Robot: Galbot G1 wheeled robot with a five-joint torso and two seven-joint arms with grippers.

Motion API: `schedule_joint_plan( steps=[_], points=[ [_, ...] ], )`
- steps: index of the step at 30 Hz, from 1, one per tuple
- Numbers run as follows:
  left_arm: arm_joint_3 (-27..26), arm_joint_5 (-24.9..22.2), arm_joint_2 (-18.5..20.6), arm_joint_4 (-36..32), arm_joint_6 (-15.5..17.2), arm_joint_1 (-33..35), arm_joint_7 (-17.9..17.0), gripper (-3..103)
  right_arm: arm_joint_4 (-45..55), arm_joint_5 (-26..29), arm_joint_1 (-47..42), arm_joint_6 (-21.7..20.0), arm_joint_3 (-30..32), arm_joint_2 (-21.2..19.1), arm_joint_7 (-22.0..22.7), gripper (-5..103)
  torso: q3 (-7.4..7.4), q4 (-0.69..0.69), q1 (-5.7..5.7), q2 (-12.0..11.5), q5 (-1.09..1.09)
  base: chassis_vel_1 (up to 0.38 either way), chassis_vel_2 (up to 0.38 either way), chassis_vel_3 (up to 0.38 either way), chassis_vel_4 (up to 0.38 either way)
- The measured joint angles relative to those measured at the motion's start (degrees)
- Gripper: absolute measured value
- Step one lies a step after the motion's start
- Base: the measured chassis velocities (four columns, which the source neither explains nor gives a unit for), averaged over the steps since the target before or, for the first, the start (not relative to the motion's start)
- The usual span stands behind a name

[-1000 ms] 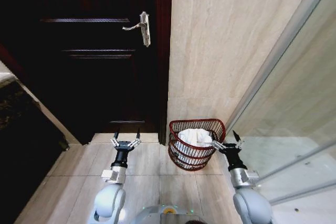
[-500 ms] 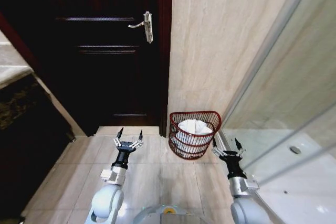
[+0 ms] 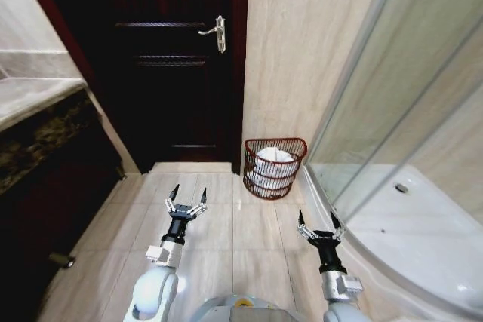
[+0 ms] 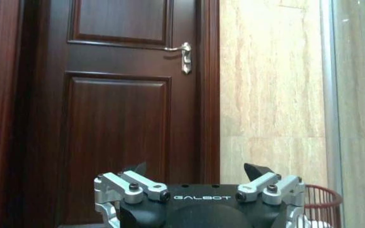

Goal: Discard the used towel into the hamper.

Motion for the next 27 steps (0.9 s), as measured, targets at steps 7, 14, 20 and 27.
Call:
schedule_joint_plan(
  steps=[7, 14, 20, 27],
  points=[
    [0.4, 0.3, 0.1, 0.2, 0.1, -0.3, -0.2, 100, -0.1, -0.3, 0.2, 1.1, -0.2, 0.2, 1.2, 100, 0.01, -0.02, 0.01, 0.0, 0.02, 0.043, -0.078, -0.106, 0.054],
    [0.7, 0.9, 0.2, 0.3, 0.2, -0.4, 0.0, 100, -0.4, -1.2, 0.3, 1.9, -0.1, 0.3, 2.6, 100, 0.04, -0.01, 0.07, 0.0, 0.03, -0.110, 0.007, 0.027, -0.100],
    [0.7, 1.2, 0.0, 0.3, 0.2, -0.1, 0.1, 100, -0.2, -1.3, 0.4, 1.9, -0.1, 0.5, 3.6, 100, 0.02, -0.01, 0.04, 0.0, 0.02, -0.074, -0.075, -0.076, -0.073],
    [0.8, 1.5, -0.4, 0.3, -0.3, 0.3, 0.3, 100, 0.4, -1.6, 0.4, 1.8, -0.2, 0.6, 3.9, 100, 0.02, -0.01, 0.03, 0.0, 0.03, -0.089, -0.108, -0.129, -0.086]
  ],
)
